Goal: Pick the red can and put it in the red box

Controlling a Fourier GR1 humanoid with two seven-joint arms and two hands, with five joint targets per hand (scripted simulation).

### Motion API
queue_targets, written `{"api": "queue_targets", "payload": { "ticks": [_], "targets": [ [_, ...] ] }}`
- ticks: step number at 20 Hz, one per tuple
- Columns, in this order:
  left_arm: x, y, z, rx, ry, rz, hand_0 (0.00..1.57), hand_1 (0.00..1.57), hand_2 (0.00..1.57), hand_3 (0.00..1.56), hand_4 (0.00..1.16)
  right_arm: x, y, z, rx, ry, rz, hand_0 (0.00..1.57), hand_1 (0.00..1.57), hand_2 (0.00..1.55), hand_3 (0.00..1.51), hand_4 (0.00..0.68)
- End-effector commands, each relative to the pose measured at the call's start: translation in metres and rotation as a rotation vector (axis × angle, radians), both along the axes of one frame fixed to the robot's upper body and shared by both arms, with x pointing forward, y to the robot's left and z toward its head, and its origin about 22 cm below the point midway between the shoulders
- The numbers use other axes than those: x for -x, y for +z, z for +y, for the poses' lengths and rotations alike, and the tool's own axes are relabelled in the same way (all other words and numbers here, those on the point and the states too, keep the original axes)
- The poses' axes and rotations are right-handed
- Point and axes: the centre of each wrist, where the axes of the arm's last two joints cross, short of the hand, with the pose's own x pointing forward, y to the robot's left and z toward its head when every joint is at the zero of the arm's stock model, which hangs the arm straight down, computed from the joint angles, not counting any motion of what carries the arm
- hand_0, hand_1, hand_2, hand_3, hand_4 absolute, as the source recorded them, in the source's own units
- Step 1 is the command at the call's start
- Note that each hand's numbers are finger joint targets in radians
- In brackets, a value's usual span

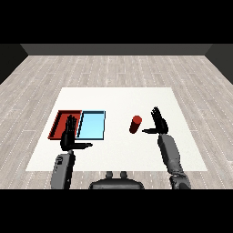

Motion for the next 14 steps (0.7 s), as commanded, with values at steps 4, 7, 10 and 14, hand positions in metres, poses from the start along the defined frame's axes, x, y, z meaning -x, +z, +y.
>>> {"api": "queue_targets", "payload": {
  "ticks": [4, 7, 10, 14],
  "targets": [
    [-0.024, 0.016, -0.006, 0.009, 0.014, -0.004, 0.0, 0.0, 0.0, 0.0, 0.0, -0.001, -0.01, 0.033, -0.052, 0.018, 0.021, 0.0, 0.0, 0.0, 0.0, 0.0],
    [-0.01, 0.011, 0.002, 0.026, -0.011, 0.009, 0.0, 0.0, 0.0, 0.0, 0.0, -0.015, -0.031, 0.035, -0.071, 0.043, 0.052, 0.0, 0.0, 0.0, 0.0, 0.0],
    [0.021, 0.003, 0.015, 0.013, 0.002, 0.013, 0.0, 0.0, 0.0, 0.0, 0.0, -0.019, -0.031, 0.058, -0.09, 0.059, 0.068, 0.0, 0.0, 0.0, 0.0, 0.0],
    [0.007, 0.001, -0.007, 0.017, 0.0, 0.0, 0.0, 0.0, 0.0, 0.0, 0.0, -0.007, -0.035, 0.021, -0.067, 0.057, 0.091, 0.0, 0.0, 0.0, 0.0, 0.0]
  ]
}}
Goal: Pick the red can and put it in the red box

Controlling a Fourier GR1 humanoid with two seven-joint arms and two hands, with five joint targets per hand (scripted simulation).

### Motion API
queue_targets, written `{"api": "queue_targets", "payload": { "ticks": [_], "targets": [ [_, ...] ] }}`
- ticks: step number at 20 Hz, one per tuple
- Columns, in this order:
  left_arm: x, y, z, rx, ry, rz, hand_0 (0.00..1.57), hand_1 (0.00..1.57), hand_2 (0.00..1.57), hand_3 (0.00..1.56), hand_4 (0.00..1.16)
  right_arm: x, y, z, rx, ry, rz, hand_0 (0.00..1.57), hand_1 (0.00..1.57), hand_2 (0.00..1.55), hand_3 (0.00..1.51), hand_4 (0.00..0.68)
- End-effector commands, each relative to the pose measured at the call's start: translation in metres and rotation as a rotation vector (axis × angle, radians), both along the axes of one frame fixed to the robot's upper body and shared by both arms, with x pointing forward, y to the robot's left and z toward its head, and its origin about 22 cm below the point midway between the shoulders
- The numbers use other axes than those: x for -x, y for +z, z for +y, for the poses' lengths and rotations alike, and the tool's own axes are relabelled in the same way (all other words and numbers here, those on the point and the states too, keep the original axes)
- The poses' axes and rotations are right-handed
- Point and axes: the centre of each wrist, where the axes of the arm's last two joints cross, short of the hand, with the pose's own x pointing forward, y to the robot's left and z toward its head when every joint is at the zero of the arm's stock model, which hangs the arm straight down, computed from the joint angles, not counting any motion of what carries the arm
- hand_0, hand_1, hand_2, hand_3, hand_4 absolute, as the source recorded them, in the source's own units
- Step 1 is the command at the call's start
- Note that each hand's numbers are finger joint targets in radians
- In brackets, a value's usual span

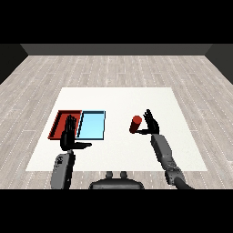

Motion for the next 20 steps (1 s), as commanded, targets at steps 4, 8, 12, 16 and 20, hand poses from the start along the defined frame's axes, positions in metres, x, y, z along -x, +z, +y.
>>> {"api": "queue_targets", "payload": {
  "ticks": [4, 8, 12, 16, 20],
  "targets": [
    [-0.012, 0.008, 0.001, -0.009, 0.013, 0.001, 0.0, 0.0, 0.0, 0.0, 0.0, -0.008, 0.002, 0.003, -0.016, 0.013, 0.019, 0.0, 0.0, 0.0, 0.0, 0.0],
    [-0.001, -0.018, -0.019, -0.021, -0.007, 0.001, 0.0, 0.0, 0.0, 0.0, 0.0, -0.006, -0.002, -0.003, -0.003, 0.027, 0.038, 0.0, 0.0, 0.0, 0.0, 0.0],
    [-0.001, -0.001, 0.005, -0.025, 0.024, -0.017, 0.0, 0.0, 0.0, 0.0, 0.0, -0.003, -0.024, 0.025, -0.039, 0.032, 0.036, 0.0, 0.0, 0.0, 0.0, 0.0],
    [0.005, 0.006, 0.005, -0.022, 0.022, -0.023, 0.0, 0.0, 0.0, 0.0, 0.0, -0.022, -0.007, 0.048, -0.052, 0.043, 0.053, 0.0, 0.0, 0.0, 0.0, 0.0],
    [-0.007, 0.018, -0.005, -0.016, -0.001, -0.013, 0.0, 0.0, 0.0, 0.0, 0.0, -0.028, 0.001, 0.04, -0.055, 0.07, 0.041, 0.0, 0.0, 0.0, 0.0, 0.0]
  ]
}}
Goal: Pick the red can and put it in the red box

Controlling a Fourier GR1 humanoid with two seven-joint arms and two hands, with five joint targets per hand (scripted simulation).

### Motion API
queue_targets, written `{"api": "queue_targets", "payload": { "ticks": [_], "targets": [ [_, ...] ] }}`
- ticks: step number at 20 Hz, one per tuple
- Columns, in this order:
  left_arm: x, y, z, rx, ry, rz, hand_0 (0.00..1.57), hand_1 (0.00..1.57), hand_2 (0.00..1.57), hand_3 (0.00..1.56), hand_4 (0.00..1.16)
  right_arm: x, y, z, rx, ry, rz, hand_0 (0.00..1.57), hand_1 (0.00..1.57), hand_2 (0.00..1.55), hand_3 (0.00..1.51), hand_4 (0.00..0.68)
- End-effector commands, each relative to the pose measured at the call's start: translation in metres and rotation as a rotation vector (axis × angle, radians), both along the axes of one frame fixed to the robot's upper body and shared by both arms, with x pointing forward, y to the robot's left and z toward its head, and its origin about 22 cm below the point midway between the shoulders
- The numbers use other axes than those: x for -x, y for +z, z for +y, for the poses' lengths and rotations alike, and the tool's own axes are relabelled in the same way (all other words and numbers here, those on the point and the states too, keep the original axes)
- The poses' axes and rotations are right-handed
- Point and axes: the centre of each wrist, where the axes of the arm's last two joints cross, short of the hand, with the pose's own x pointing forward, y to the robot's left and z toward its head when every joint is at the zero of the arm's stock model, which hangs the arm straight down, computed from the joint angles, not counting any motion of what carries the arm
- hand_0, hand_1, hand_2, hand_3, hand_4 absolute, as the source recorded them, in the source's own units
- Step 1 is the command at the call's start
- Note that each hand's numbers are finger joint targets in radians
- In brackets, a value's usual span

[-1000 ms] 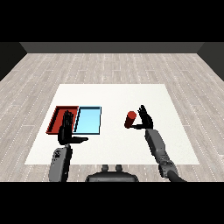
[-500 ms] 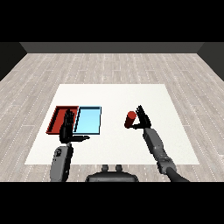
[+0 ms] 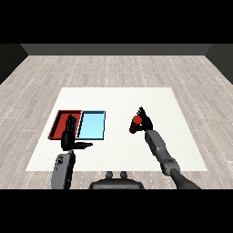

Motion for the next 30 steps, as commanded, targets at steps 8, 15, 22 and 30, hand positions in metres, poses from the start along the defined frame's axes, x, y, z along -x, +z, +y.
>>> {"api": "queue_targets", "payload": {
  "ticks": [8, 15, 22, 30],
  "targets": [
    [-0.013, 0.018, 0.002, 0.003, 0.009, 0.002, 0.0, 0.0, 0.0, 0.0, 0.0, -0.004, -0.001, 0.022, -0.011, 0.038, 0.006, 0.0, 0.0, 0.0, 0.0, 0.0],
    [-0.005, -0.007, 0.003, -0.001, 0.008, -0.002, 0.0, 0.0, 0.0, 0.0, 0.0, 0.012, -0.022, 0.032, 0.052, 0.001, 0.03, 0.0, 0.0, 0.0, 0.0, 0.0],
    [-0.001, -0.008, 0.017, -0.001, 0.01, 0.004, 0.0, 0.0, 0.0, 0.0, 0.0, -0.003, -0.006, 0.026, 0.144, -0.155, 0.082, 1.46, 1.46, 1.46, 1.42, 0.611],
    [0.005, 0.013, 0.011, -0.011, 0.006, -0.011, 0.0, 0.0, 0.0, 0.0, 0.0, -0.001, -0.008, 0.042, 0.191, -0.172, 0.033, 1.45, 1.45, 1.44, 1.4, 0.594]
  ]
}}
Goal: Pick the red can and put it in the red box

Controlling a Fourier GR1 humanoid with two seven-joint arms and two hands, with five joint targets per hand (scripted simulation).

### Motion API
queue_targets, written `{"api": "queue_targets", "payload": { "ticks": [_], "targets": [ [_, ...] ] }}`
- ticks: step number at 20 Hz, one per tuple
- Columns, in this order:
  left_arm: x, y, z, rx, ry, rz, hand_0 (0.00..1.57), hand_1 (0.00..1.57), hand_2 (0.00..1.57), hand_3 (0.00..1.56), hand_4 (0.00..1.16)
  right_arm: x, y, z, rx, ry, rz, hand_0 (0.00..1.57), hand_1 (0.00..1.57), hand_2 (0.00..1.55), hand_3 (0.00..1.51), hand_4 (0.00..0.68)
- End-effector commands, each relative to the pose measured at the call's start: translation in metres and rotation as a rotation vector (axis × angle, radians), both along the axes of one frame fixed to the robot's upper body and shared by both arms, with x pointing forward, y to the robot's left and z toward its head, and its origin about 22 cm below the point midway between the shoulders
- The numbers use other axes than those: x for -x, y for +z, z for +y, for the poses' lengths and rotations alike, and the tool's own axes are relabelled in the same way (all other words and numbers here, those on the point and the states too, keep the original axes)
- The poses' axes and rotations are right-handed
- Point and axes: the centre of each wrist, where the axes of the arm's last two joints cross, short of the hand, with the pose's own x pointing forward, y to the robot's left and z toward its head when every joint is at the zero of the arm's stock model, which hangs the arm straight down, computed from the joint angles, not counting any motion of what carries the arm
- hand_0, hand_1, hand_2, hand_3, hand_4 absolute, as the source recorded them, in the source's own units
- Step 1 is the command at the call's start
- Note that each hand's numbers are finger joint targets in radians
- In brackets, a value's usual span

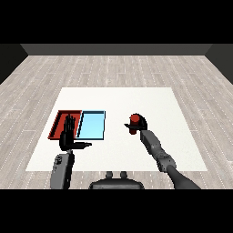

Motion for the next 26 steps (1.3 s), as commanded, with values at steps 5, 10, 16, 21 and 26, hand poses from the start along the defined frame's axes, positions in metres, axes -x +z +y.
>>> {"api": "queue_targets", "payload": {
  "ticks": [5, 10, 16, 21, 26],
  "targets": [
    [-0.005, 0.011, -0.011, 0.006, -0.021, 0.018, 0.0, 0.0, 0.0, 0.0, 0.0, -0.004, 0.008, 0.008, 0.054, 0.038, -0.069, 1.44, 1.44, 1.44, 1.37, 0.602],
    [0.006, -0.002, -0.024, -0.008, -0.035, 0.005, 0.0, 0.0, 0.0, 0.0, 0.0, -0.027, 0.046, -0.003, 0.077, 0.044, -0.162, 1.42, 1.42, 1.43, 1.37, 0.616],
    [0.001, -0.005, -0.032, -0.039, -0.077, 0.011, 0.0, 0.0, 0.0, 0.0, 0.0, -0.014, 0.069, 0.007, 0.064, 0.039, -0.253, 1.45, 1.45, 1.43, 1.38, 0.63],
    [-0.013, -0.003, -0.053, -0.032, -0.126, 0.094, 0.0, 0.0, 0.0, 0.0, 0.0, -0.004, 0.093, -0.005, 0.036, 0.059, -0.313, 1.45, 1.45, 1.43, 1.39, 0.655],
    [-0.009, 0.004, -0.086, -0.036, -0.171, 0.138, 0.0, 0.0, 0.0, 0.0, 0.0, 0.026, 0.101, 0.035, 0.001, 0.052, -0.313, 1.45, 1.45, 1.43, 1.38, 0.654]
  ]
}}
